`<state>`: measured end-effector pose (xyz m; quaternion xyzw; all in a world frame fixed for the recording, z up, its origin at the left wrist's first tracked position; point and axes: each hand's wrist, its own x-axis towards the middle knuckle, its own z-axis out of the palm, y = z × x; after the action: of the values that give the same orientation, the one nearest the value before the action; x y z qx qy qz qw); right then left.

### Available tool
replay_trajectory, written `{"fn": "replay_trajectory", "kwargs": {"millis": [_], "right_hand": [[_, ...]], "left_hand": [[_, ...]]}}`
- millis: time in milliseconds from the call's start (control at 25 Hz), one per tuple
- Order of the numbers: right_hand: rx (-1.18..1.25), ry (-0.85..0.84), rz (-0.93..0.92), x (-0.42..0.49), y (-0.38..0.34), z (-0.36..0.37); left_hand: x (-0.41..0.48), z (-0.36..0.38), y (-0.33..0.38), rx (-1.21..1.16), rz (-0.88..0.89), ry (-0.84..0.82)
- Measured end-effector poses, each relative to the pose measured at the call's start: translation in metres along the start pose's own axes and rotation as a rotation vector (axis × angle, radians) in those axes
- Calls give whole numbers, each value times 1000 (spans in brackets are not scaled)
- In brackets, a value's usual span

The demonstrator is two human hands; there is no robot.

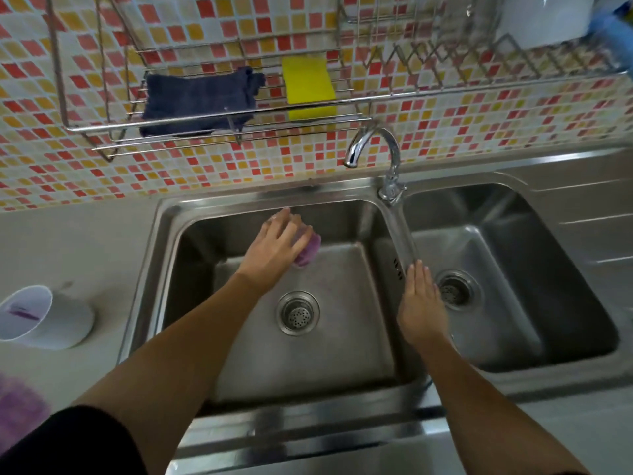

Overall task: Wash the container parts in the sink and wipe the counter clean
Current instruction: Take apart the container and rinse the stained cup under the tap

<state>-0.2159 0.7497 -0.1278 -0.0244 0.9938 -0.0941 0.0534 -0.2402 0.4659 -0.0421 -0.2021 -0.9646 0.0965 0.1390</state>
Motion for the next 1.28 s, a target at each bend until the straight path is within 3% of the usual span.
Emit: {"fn": "replay_trajectory", "kwargs": {"millis": [80, 200, 280, 440, 520, 680, 880, 1080, 1280], "right_hand": [[57, 16, -3, -3, -2, -2], [286, 62, 41, 13, -9, -20], [386, 89, 41, 53, -14, -43], [447, -39, 9, 128, -26, -82], [429, -117, -107, 142, -30, -81], [-145, -135, -453, 143, -29, -58], [-219, -132, -449, 139, -23, -58], [89, -13, -220, 97, -5, -31], [90, -29, -138, 69, 1, -6]], "left_hand": [[4, 1, 2, -217, -134, 22], [10, 2, 9, -837, -597, 60], [13, 1, 16, -1087, -762, 42], [20, 7, 27, -1306, -722, 50], [27, 12, 27, -1383, -723, 64], [42, 15, 32, -1599, -820, 85], [56, 20, 43, -1661, -783, 43], [65, 25, 53, -1680, -793, -2], [71, 20, 59, -1661, -807, -74]]}}
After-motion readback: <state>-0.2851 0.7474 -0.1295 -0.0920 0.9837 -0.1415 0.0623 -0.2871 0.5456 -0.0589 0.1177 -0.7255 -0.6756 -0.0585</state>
